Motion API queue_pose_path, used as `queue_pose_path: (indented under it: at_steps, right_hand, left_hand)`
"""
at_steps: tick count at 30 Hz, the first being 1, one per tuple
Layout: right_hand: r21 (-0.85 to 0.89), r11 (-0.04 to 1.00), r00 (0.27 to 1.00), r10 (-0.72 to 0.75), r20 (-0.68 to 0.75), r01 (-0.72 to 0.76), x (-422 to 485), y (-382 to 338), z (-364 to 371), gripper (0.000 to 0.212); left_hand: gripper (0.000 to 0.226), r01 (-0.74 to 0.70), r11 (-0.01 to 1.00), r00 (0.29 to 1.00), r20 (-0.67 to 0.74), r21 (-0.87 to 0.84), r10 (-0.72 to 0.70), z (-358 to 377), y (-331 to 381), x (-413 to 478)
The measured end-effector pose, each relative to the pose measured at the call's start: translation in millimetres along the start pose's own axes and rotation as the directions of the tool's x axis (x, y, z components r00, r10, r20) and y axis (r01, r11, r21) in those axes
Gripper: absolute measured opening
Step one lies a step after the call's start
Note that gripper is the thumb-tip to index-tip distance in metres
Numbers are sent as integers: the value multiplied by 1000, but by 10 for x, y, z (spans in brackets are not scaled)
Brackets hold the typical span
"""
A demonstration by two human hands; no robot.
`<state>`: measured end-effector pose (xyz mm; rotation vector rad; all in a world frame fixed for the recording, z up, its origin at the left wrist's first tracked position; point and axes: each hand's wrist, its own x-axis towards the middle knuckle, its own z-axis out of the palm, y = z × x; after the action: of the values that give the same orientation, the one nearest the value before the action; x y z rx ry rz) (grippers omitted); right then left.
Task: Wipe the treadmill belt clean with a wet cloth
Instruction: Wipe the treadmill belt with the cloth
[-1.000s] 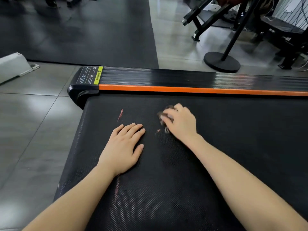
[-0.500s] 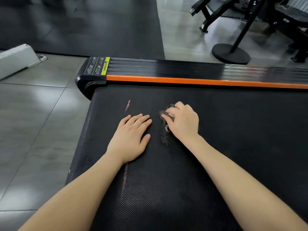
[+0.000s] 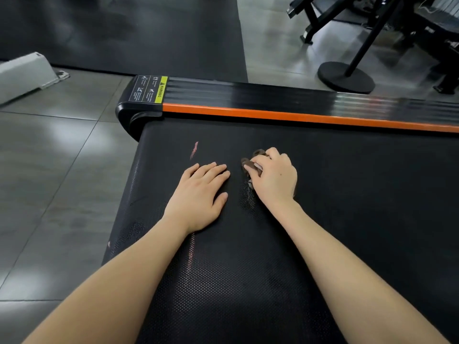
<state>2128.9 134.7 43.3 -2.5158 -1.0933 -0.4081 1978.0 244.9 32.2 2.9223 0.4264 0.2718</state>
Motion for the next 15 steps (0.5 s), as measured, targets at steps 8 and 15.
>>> queue_pose_path:
  at_steps: [8, 15]
  right_hand:
    - [257, 906, 923, -371, 105, 335, -1420, 165, -719, 17]
    - [57, 998, 1000, -13, 7, 13, -398, 45, -197, 17]
  left_hand:
    - [70, 2, 1000, 1000, 13, 7, -2, -9, 1, -9]
    - [61, -10, 1000, 1000, 3, 18, 10, -1, -11, 7]
